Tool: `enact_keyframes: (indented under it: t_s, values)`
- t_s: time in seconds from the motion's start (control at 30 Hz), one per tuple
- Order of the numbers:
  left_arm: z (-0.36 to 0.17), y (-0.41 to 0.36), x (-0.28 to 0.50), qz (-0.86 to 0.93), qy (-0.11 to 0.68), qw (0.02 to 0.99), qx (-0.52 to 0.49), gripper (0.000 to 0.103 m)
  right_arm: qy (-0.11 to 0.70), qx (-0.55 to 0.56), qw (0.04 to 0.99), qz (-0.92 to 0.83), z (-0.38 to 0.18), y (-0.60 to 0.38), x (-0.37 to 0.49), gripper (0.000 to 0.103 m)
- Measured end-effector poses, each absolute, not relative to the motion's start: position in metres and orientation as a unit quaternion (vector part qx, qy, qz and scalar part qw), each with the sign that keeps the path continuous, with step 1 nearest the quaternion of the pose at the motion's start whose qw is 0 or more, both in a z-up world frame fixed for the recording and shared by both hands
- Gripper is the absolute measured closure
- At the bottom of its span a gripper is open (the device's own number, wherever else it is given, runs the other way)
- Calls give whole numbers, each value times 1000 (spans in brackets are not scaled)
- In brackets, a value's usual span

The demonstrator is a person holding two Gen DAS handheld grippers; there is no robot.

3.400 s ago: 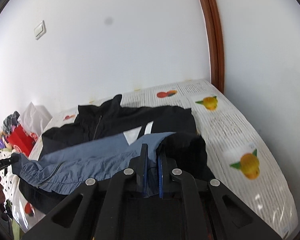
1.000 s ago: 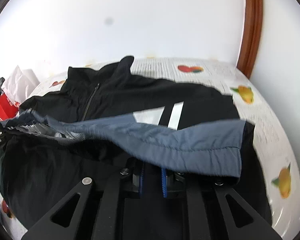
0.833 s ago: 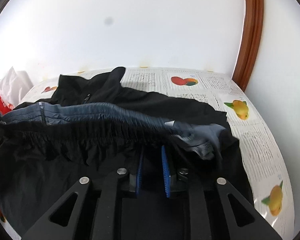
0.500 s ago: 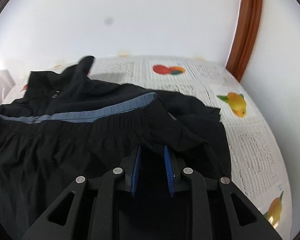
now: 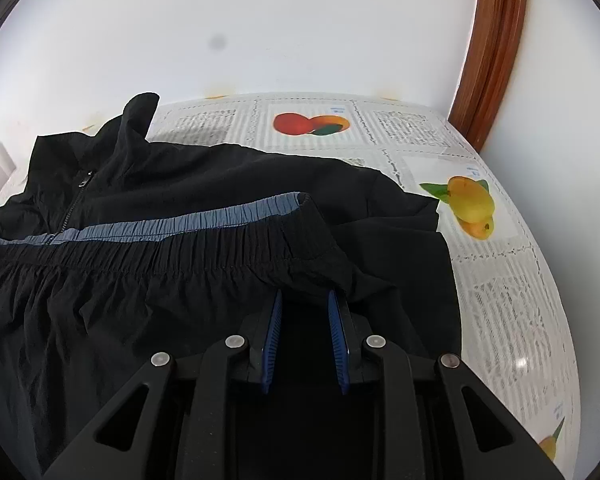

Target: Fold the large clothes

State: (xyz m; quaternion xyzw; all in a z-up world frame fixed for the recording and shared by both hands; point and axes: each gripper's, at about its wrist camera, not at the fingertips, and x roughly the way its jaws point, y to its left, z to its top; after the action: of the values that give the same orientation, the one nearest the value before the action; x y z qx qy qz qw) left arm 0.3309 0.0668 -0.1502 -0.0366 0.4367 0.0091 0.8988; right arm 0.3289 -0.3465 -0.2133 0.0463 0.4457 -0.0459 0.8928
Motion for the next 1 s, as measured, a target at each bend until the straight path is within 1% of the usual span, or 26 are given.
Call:
enact_keyframes:
  t_s: [0.27, 0.33, 0.5, 0.53, 0.63, 0.87, 0.93, 1.0]
  values:
    - [-151, 44, 340, 8, 438, 898, -35, 68, 444, 40, 894, -41, -213, -368, 338, 79]
    - [-151, 39, 343, 4, 440, 897, -36, 66, 444, 37, 894, -41, -213, -372, 338, 79]
    - [-148, 35, 338, -2, 445, 895, -25, 54, 445, 35, 894, -44, -206, -375, 330, 78]
    - [-147, 36, 333, -2, 446, 895, -21, 54, 444, 37, 894, -51, -203, -376, 327, 76]
    - [-144, 40, 319, -5, 450, 893, -17, 49, 428, 54, 900, -67, -185, -372, 308, 64]
    - [-134, 58, 278, -18, 451, 892, -27, 48, 418, 42, 907, 9, -157, -291, 273, 61]
    - [-130, 63, 264, -20, 449, 893, -23, 48, 419, 36, 906, 37, -160, -260, 271, 58]
    - [-126, 68, 252, -23, 447, 894, -19, 47, 429, 22, 901, 57, -169, -227, 272, 58]
